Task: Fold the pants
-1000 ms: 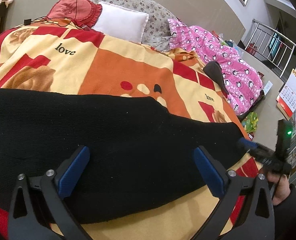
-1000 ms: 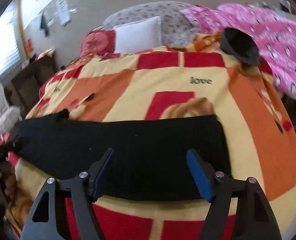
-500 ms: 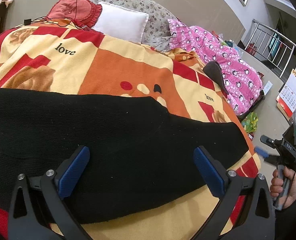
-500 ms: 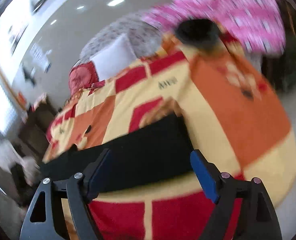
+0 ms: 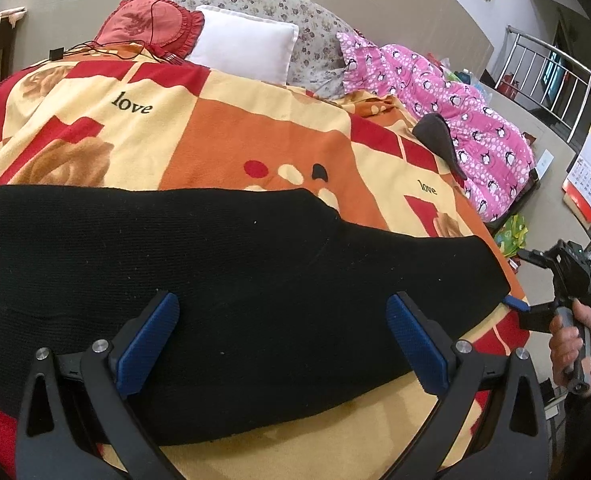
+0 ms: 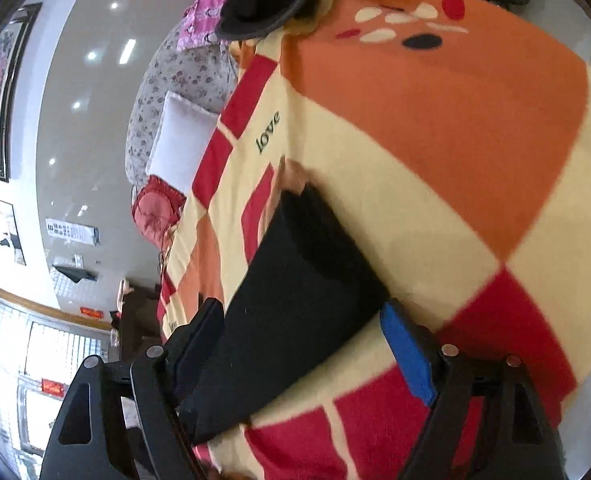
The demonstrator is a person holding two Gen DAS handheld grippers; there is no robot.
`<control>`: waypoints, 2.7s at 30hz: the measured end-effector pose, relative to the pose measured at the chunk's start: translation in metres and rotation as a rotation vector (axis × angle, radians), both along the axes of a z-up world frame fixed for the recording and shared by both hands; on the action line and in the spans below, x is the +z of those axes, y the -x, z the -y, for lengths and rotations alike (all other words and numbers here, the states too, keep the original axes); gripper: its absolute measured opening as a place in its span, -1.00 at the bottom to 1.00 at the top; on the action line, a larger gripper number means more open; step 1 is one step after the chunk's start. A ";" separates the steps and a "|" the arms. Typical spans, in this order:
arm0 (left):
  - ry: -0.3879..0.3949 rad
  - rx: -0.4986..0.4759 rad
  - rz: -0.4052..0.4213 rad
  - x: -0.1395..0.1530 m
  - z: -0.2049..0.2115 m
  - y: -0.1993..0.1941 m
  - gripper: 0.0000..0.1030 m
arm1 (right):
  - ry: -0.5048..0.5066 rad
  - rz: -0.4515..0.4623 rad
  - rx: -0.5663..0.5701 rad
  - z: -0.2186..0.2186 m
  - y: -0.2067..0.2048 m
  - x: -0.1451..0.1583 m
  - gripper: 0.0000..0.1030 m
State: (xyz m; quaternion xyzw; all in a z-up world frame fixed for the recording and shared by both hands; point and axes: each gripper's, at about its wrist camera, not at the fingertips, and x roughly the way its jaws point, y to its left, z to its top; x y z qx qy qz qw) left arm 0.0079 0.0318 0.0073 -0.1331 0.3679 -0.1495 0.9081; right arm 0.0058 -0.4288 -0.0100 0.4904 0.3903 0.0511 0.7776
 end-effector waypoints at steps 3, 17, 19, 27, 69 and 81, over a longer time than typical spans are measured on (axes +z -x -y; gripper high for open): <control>0.006 0.000 0.001 0.000 0.000 0.000 1.00 | 0.017 0.005 -0.015 -0.001 0.002 0.000 0.58; 0.021 0.049 0.043 0.004 -0.005 0.009 1.00 | 0.125 0.050 0.016 -0.002 0.015 -0.005 -0.19; 0.020 0.132 0.100 0.011 -0.014 0.021 1.00 | 0.155 0.061 0.021 -0.001 0.018 -0.007 -0.36; -0.005 0.310 0.162 0.016 -0.032 0.037 1.00 | 0.193 0.097 0.050 0.003 0.023 -0.010 -0.82; -0.007 -0.123 0.333 0.054 0.024 0.020 0.99 | 0.682 0.453 0.607 -0.197 0.015 0.076 -0.12; -0.022 -0.060 0.001 0.010 0.033 -0.056 -1.00 | 0.803 0.421 0.584 -0.204 -0.028 0.068 -0.87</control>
